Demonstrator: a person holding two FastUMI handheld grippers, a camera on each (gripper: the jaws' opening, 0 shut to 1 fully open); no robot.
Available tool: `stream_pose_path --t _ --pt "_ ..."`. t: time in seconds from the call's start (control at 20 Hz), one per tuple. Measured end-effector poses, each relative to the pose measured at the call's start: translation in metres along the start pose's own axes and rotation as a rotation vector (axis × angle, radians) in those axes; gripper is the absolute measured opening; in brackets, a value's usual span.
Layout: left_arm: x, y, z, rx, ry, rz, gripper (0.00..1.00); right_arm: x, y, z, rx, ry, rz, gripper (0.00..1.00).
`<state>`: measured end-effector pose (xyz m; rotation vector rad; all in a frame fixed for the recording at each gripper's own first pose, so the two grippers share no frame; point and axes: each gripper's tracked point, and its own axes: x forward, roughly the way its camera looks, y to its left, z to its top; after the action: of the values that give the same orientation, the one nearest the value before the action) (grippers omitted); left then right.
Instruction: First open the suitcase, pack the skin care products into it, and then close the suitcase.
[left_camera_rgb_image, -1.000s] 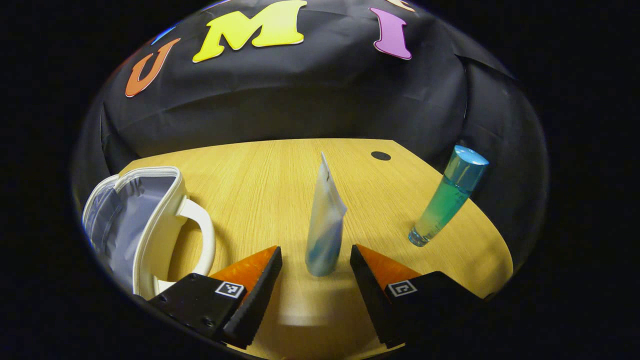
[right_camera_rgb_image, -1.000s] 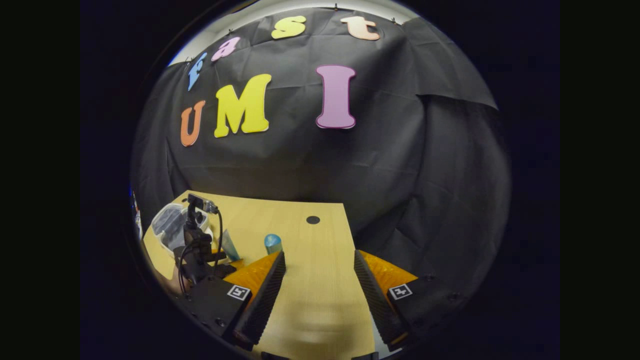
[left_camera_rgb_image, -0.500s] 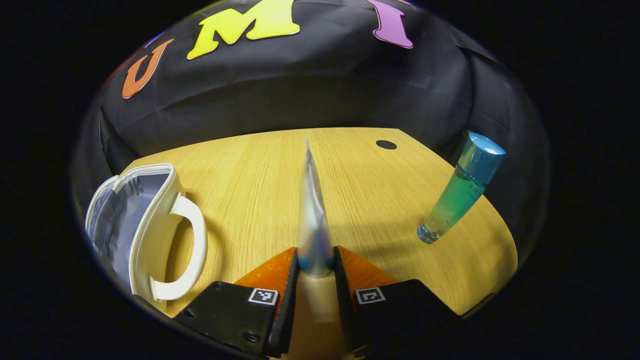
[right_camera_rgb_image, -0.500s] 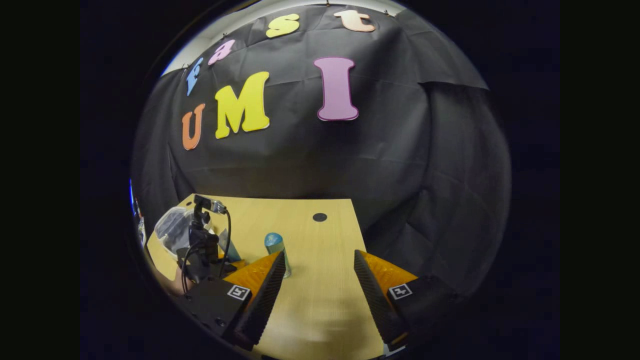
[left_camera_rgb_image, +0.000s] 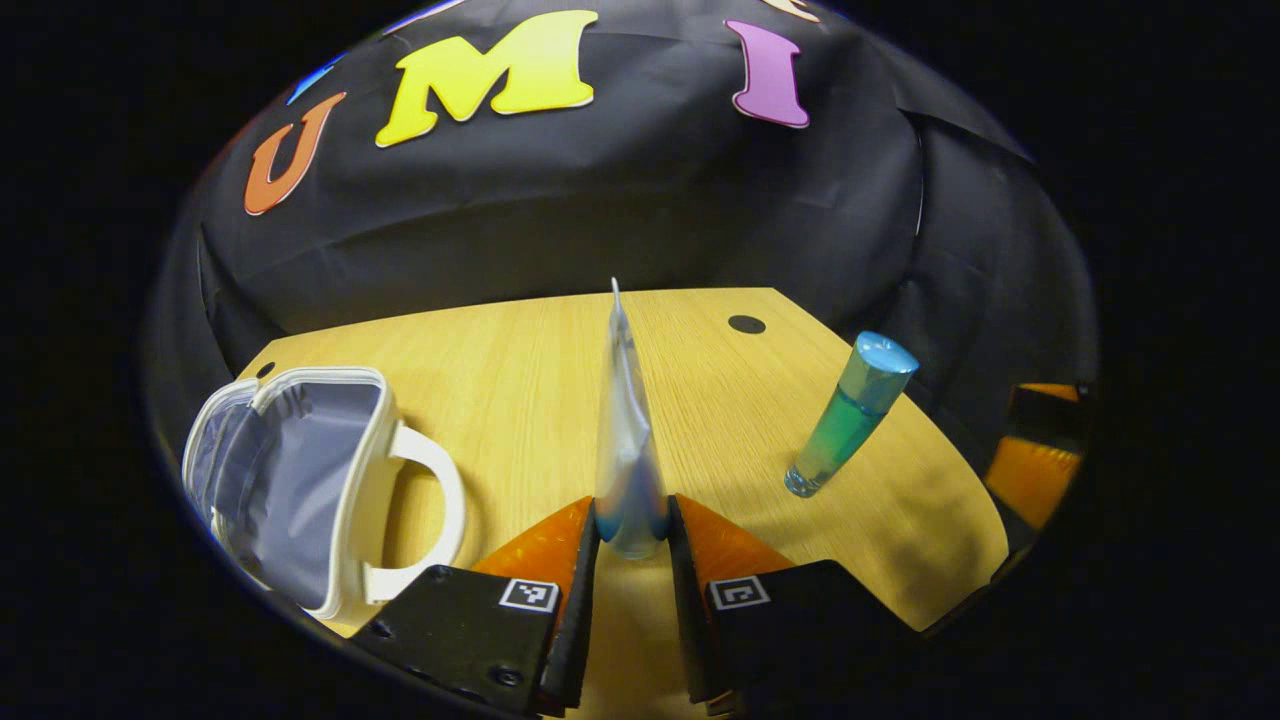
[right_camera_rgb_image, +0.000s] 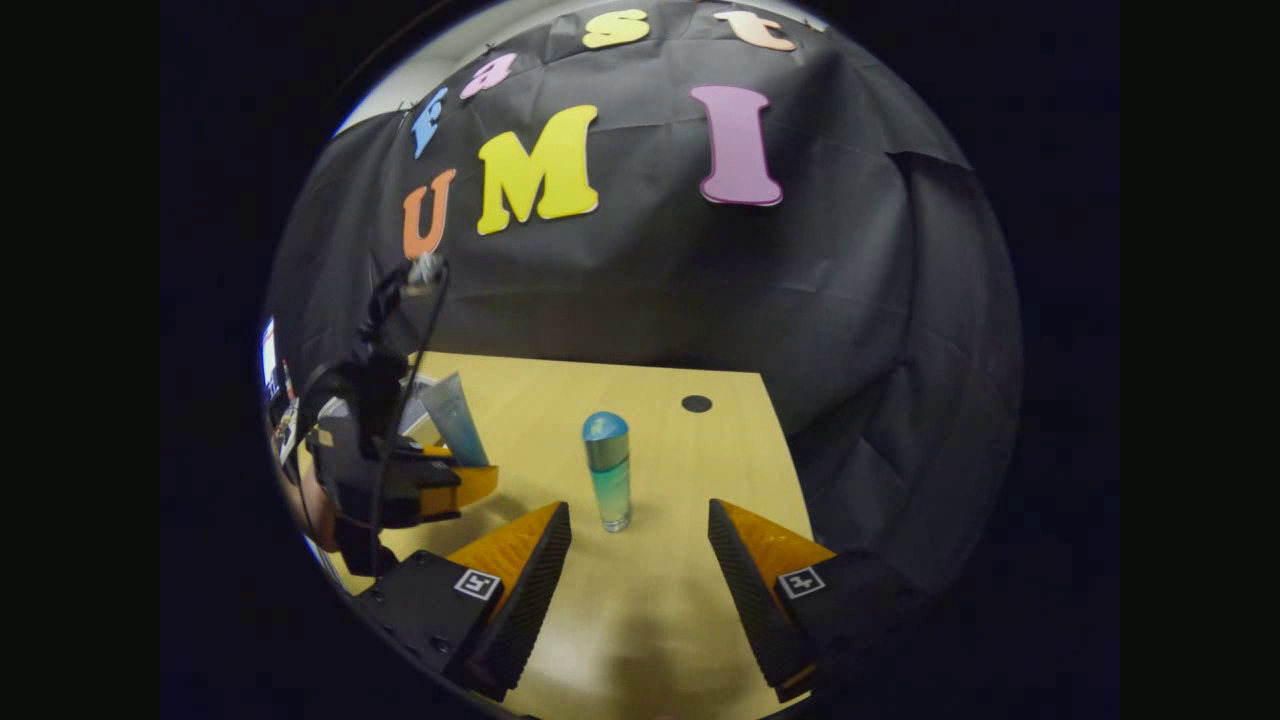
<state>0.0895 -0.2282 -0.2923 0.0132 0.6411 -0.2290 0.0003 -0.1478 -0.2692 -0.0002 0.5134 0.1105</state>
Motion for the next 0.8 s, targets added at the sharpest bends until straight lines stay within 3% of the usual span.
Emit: stream_pose_path --t 0.1,0.35,0.55,0.7,0.8 --pt "-0.017 0.011 0.007 -0.016 -0.013 0.008 0.45 0.019 0.007 -0.003 0.005 0.007 -0.009 0.82" --pt "-0.061 0.058 0.024 -0.052 -0.045 0.072 0.41 0.068 0.018 -0.025 0.070 0.084 -0.028 0.83" --pt "-0.091 0.107 0.033 -0.091 -0.072 0.150 0.41 0.099 0.015 -0.042 0.082 0.134 -0.061 0.78" --pt "-0.108 0.138 0.030 -0.119 -0.069 0.207 0.40 0.115 0.018 -0.046 0.074 0.147 -0.059 0.65" --pt "-0.117 0.159 0.026 -0.139 -0.061 0.240 0.40 0.123 0.020 -0.045 0.060 0.146 -0.064 0.66"
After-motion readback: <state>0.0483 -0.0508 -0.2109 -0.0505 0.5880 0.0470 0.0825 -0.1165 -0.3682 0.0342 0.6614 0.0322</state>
